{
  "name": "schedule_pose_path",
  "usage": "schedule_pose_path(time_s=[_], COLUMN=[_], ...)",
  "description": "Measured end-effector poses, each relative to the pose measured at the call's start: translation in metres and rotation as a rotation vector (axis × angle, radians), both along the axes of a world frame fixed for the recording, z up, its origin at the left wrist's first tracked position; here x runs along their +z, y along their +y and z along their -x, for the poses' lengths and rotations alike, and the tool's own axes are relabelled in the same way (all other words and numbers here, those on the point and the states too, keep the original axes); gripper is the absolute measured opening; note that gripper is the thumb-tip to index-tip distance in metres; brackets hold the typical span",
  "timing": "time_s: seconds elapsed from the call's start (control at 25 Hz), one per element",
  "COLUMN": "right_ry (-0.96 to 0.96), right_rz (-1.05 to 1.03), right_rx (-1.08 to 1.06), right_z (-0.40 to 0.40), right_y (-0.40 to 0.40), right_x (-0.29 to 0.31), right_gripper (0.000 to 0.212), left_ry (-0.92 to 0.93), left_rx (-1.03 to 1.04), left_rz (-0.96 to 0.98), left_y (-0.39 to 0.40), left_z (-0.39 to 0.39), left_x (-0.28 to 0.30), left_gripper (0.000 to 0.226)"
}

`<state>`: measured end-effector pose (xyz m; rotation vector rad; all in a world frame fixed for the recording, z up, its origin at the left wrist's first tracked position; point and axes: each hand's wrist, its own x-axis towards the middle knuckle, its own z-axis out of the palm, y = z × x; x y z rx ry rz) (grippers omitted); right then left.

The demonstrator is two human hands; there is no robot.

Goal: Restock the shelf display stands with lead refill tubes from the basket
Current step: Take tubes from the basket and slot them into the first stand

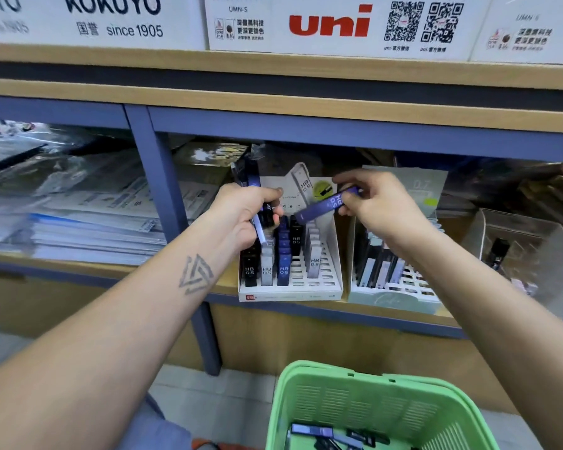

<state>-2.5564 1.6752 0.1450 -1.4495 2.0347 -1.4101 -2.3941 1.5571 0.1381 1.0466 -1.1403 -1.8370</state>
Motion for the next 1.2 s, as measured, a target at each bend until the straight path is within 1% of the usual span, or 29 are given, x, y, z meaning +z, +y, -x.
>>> schedule_pose_path(time_s=[0.04, 0.08, 0.16, 0.24, 0.36, 0.44, 0.56, 0.64, 0.68, 0.8, 0.96, 1.08, 1.2], right_ry=[0.102, 0.137, 0.102, 0.074, 0.061, 0.079, 0.131, 0.145, 0.204, 0.479, 0.689, 0.754, 0.741], right_rz=[-0.030, -0.044, -0.034, -0.015, -0.056, -0.081, -0.064, -0.079, -0.122, -0.263, -0.328, -0.352, -0.381], right_rx=[0.017, 0.045, 0.103, 0.116, 0.132, 0.103, -0.015, -0.068, -0.084, -0.070, -0.042, -0.036, -0.014], right_z=[0.000, -0.002, -0.006, -0.009, -0.013, -0.013, -0.003, 0.009, 0.015, 0.023, 0.026, 0.029, 0.030], right_y=[-0.003, -0.005, -0.008, -0.013, -0.014, -0.013, -0.013, -0.015, -0.018, -0.033, -0.057, -0.069, -0.074], right_x=[0.002, 0.004, 0.005, 0.002, -0.002, -0.002, 0.012, 0.021, 0.022, 0.010, -0.016, -0.028, -0.034], right_gripper=[0.019, 0.018, 0.017, 0.019, 0.021, 0.017, 0.007, 0.009, 0.010, 0.011, 0.012, 0.016, 0.016], left_ry=[-0.002, 0.001, 0.013, 0.016, 0.008, 0.013, 0.014, 0.016, 0.016, 0.014, 0.003, -0.008, -0.007], left_rx=[-0.005, -0.011, -0.027, -0.042, -0.060, -0.069, -0.078, -0.092, -0.100, -0.121, -0.133, -0.150, -0.154], left_rz=[-0.014, -0.022, -0.029, -0.033, -0.045, -0.055, -0.068, -0.072, -0.071, -0.076, -0.063, -0.064, -0.066], left_y=[-0.002, -0.004, -0.004, -0.003, -0.003, -0.003, -0.004, -0.003, -0.002, 0.001, 0.002, 0.004, 0.003], left_z=[-0.002, -0.004, -0.006, -0.009, -0.015, -0.016, -0.014, -0.011, -0.008, 0.000, 0.010, 0.013, 0.014], left_x=[0.001, 0.002, 0.004, 0.005, 0.004, 0.005, 0.006, 0.006, 0.006, 0.006, 0.005, 0.002, 0.001], left_gripper=[0.008, 0.008, 0.009, 0.009, 0.008, 0.009, 0.009, 0.010, 0.010, 0.008, 0.008, 0.010, 0.011])
